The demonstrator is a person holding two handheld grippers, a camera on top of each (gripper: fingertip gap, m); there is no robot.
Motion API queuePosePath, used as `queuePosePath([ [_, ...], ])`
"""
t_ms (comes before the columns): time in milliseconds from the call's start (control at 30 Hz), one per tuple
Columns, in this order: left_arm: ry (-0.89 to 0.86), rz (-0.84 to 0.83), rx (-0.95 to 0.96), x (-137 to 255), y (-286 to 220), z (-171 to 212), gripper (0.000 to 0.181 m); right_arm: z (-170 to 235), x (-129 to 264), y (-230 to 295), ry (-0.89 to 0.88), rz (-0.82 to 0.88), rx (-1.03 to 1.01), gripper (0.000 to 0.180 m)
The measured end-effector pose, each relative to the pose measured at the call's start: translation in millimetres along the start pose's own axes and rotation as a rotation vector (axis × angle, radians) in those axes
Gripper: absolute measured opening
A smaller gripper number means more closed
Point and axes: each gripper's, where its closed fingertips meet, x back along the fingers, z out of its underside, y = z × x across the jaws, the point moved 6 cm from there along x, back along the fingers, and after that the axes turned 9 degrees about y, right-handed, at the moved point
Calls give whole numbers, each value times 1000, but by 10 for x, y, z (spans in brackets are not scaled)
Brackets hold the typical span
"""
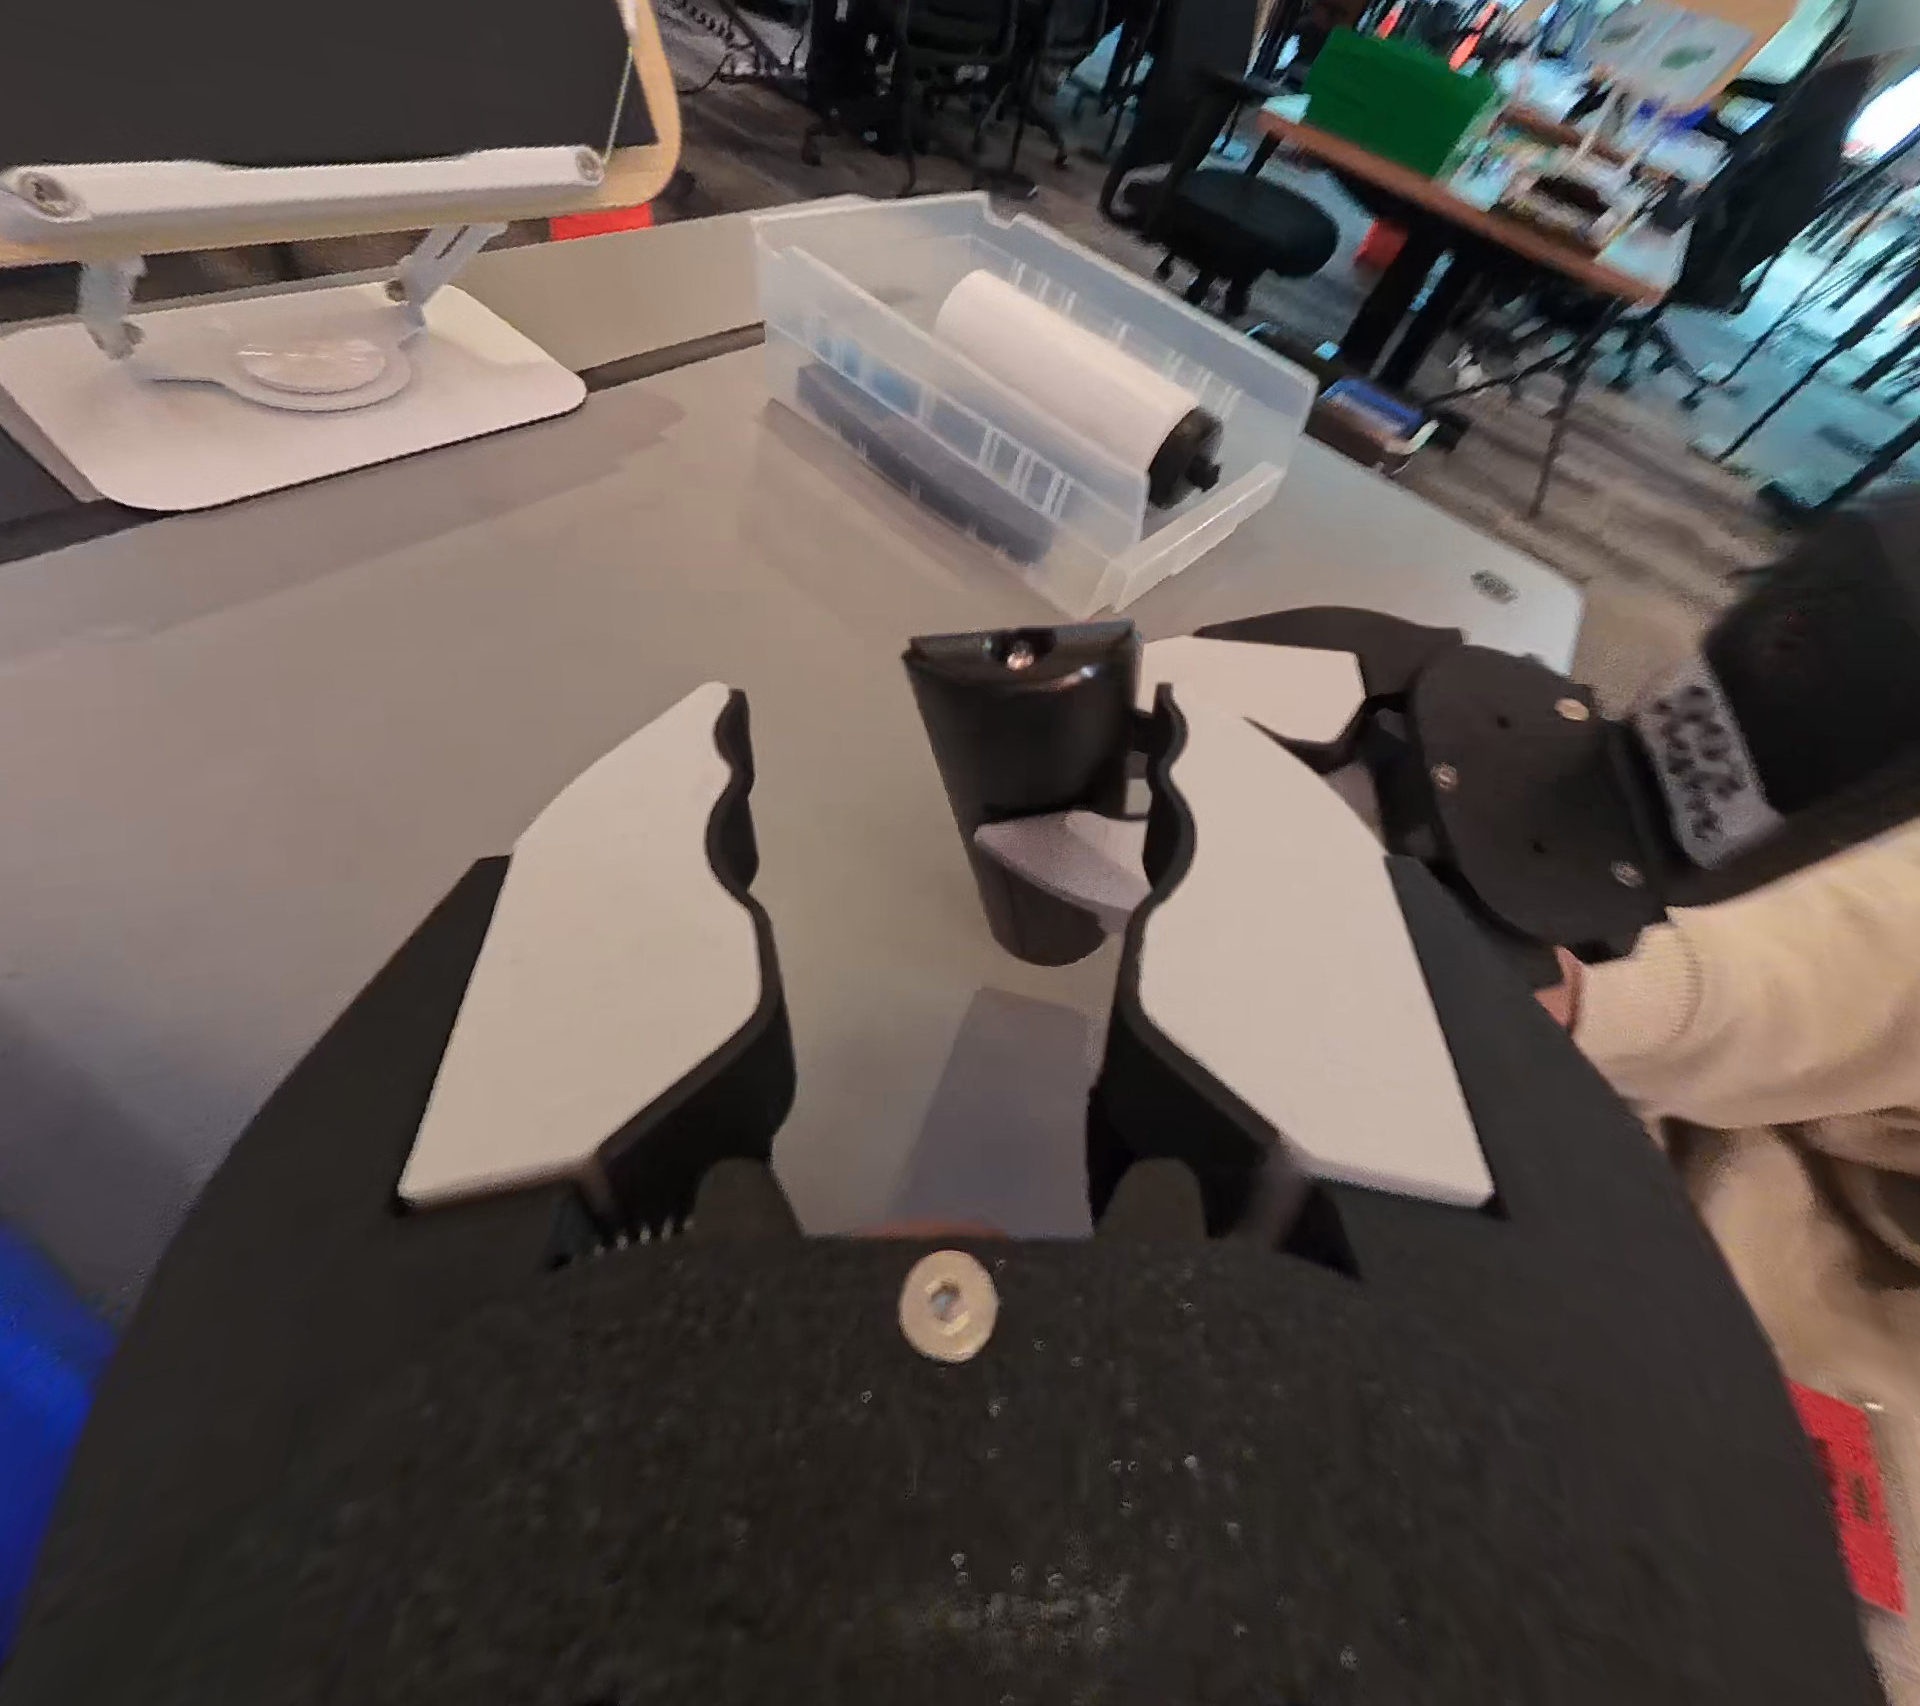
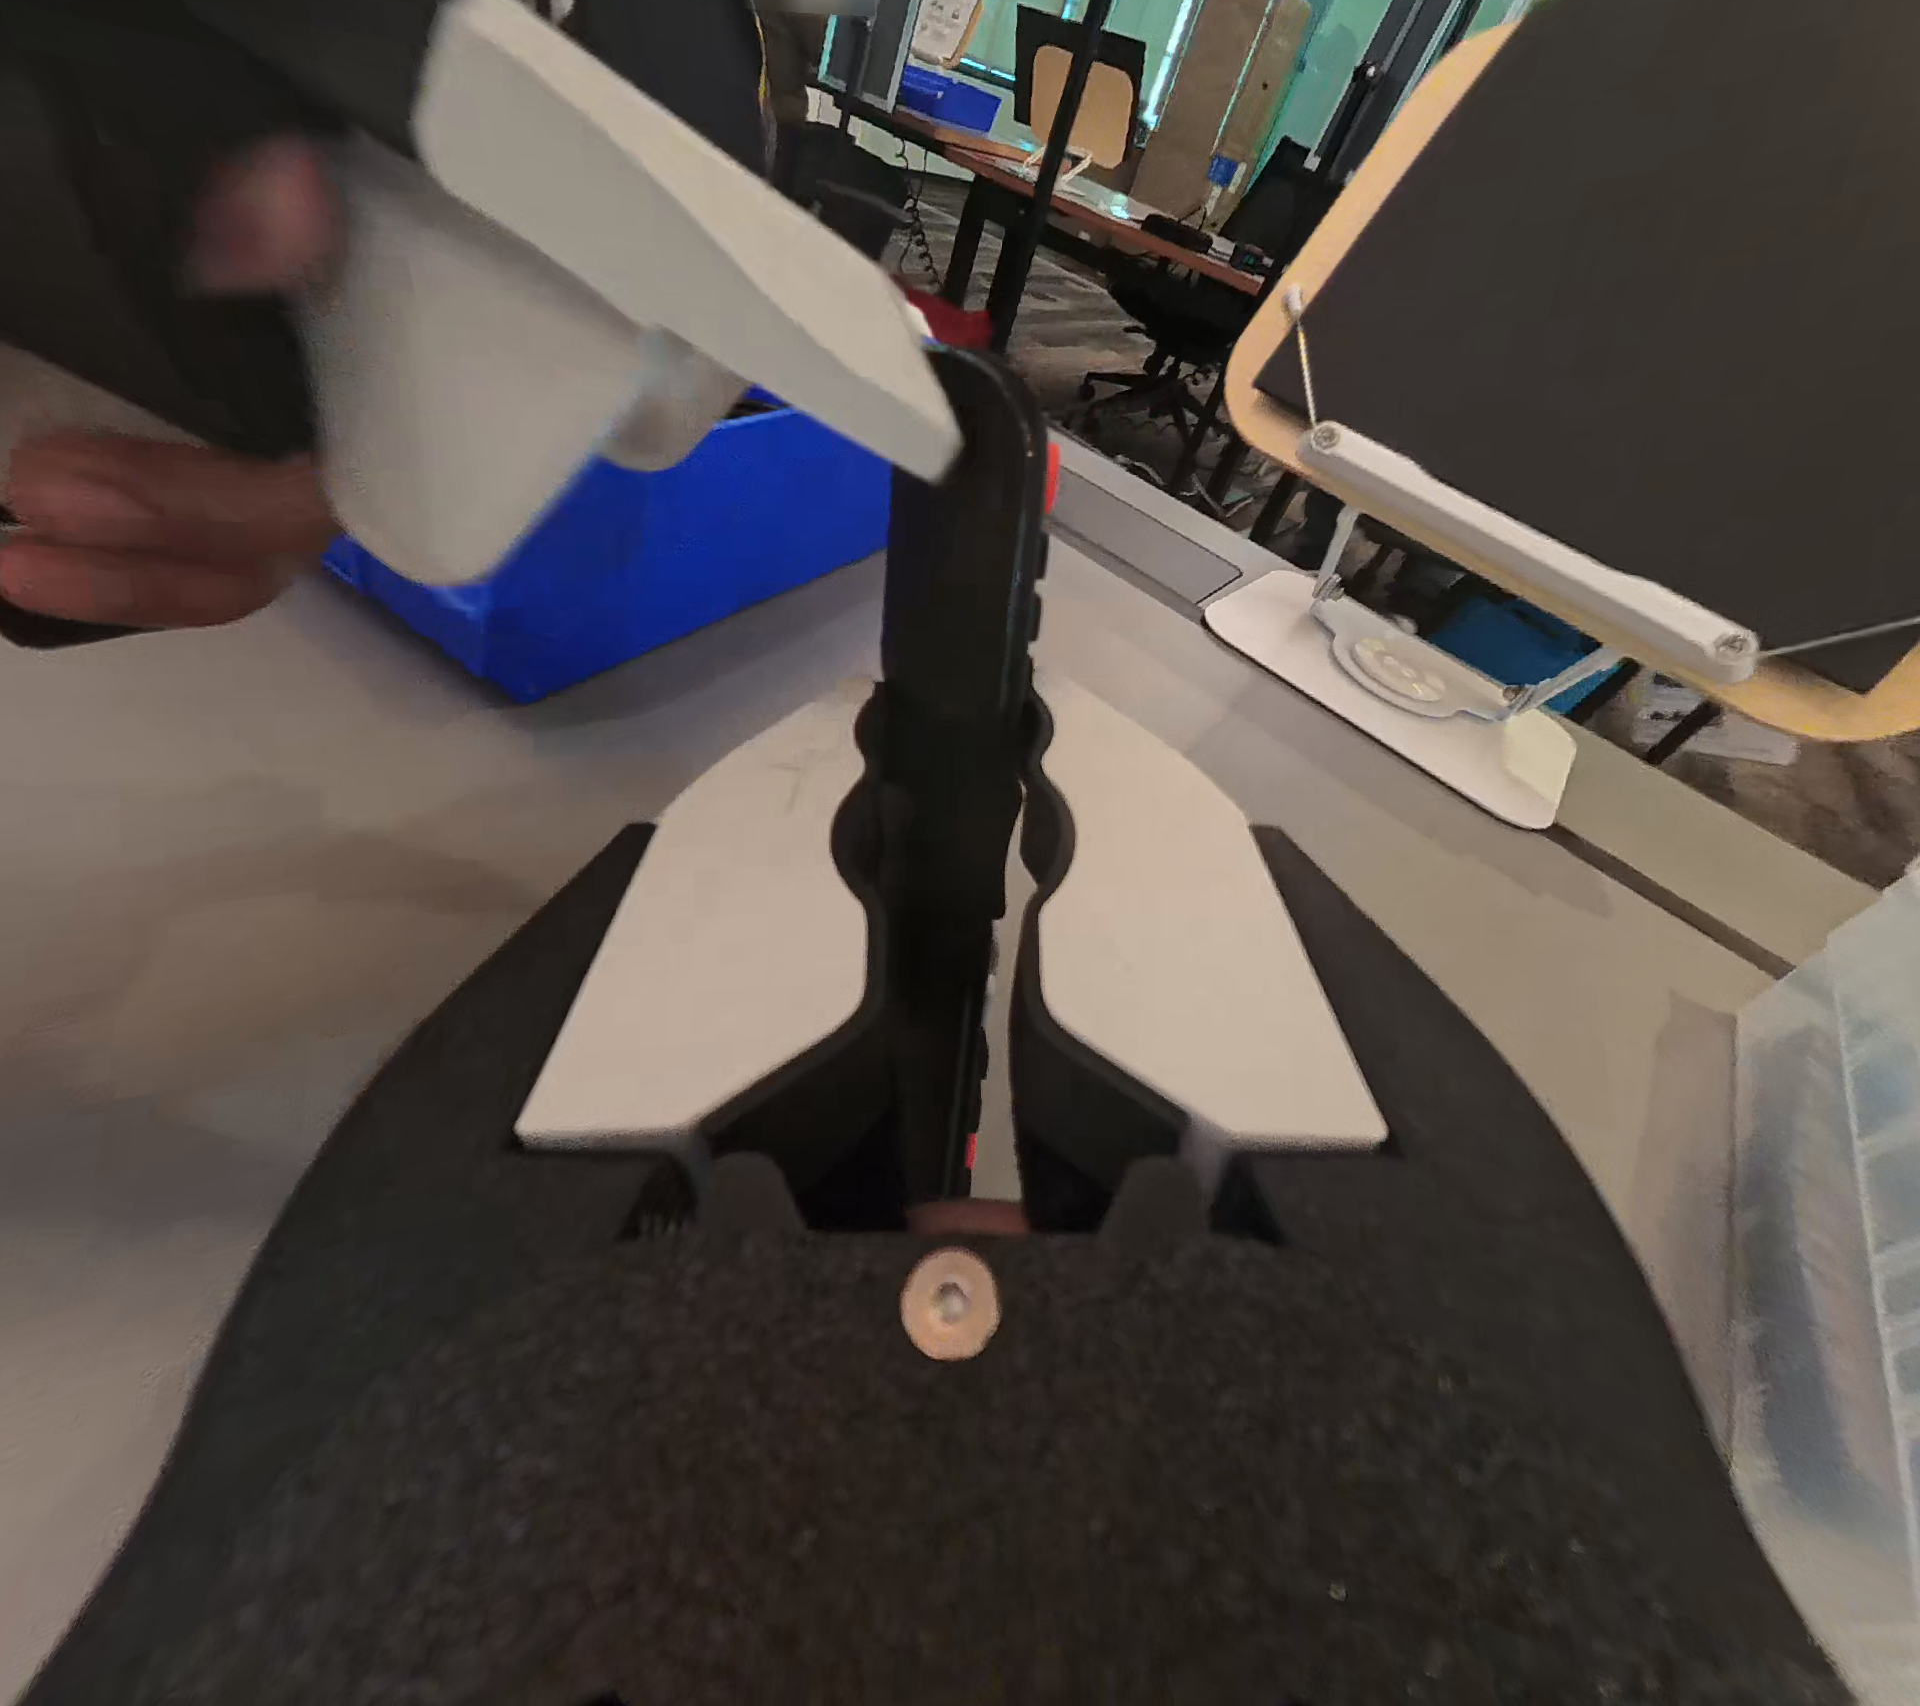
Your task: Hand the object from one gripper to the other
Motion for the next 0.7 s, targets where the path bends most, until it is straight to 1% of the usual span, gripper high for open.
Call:
queuePosePath([
  [100, -16, 121, 55, 6, 41, 43, 72, -1, 17, -155, -31, -122, -130, 22],
  [200, 85, 274, 62, -130, 5, 237, 70, -37, 80, -366, -122, -281, -317, 22],
  [300, 99, 398, 69, -278, -75, 388, 57, -138, 248, -496, -345, -533, -507, 21],
  [333, 86, 426, 76, -328, -108, 418, 58, -154, 279, -532, -386, -577, -564, 21],
  [433, 93, 567, 103, -449, -276, 494, 58, -176, 308, -597, -466, -644, -686, 22],
  [567, 47, 646, 145, -542, -407, 528, 57, -227, 370, -654, -596, -740, -835, 22],
  [600, 25, 679, 161, -540, -434, 521, 49, -237, 376, -662, -610, -750, -850, 22],
  [633, 3, 724, 159, -514, -471, 512, 24, -240, 373, -665, -614, -746, -848, 22],
  [700, 0, 719, 144, -500, -500, 511, 23, -237, 365, -677, -596, -735, -812, 23],
])
